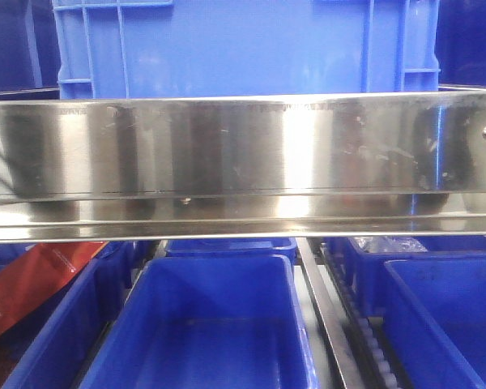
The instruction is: Place valve from conveyor to right shelf box
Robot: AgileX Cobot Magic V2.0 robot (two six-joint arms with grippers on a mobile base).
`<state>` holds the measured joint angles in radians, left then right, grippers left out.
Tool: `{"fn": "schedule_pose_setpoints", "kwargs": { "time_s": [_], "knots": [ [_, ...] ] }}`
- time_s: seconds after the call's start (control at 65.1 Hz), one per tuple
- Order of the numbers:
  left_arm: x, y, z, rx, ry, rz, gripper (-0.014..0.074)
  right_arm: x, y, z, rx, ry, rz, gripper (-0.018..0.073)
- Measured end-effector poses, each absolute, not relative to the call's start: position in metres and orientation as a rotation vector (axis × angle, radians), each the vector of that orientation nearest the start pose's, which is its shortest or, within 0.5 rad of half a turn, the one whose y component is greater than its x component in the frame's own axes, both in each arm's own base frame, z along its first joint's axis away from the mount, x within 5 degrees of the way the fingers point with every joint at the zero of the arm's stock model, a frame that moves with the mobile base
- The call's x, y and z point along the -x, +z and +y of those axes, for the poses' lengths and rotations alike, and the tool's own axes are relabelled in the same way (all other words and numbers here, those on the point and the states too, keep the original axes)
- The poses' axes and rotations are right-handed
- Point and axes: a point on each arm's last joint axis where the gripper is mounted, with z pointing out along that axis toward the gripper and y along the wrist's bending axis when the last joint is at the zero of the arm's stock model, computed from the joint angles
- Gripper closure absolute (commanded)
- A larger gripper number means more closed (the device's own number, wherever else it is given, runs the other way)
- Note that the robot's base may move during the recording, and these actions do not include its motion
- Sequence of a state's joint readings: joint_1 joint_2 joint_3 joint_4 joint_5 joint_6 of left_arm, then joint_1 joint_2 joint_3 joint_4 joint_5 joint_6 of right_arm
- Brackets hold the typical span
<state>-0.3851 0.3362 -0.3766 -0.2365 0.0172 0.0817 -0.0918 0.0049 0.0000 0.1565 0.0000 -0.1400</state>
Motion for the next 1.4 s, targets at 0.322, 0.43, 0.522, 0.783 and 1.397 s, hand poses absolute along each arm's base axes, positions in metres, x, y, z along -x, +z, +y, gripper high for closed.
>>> {"fn": "schedule_pose_setpoints", "kwargs": {
  "time_s": [0.322, 0.43, 0.522, 0.783, 1.397],
  "knots": [
    [-0.077, 0.315, -0.031, -0.171, -0.438, 1.471, 0.0707, -0.056, 0.213, -0.005, -0.081, -0.061, 1.487, 0.0727],
    [-0.078, 0.308, -0.028, -0.155, -0.393, 1.486, 0.0707, -0.056, 0.213, -0.005, -0.081, -0.061, 1.487, 0.0727],
    [-0.077, 0.295, -0.022, -0.143, -0.292, 1.498, 0.0707, -0.056, 0.213, -0.005, -0.081, -0.061, 1.487, 0.0727],
    [-0.065, 0.246, -0.005, -0.042, -0.073, 1.502, 0.0707, -0.056, 0.213, -0.005, -0.081, -0.061, 1.487, 0.0727],
    [-0.057, 0.213, -0.001, -0.003, -0.024, 1.482, 0.0707, -0.056, 0.213, -0.005, -0.081, -0.061, 1.485, 0.0727]
  ]
}}
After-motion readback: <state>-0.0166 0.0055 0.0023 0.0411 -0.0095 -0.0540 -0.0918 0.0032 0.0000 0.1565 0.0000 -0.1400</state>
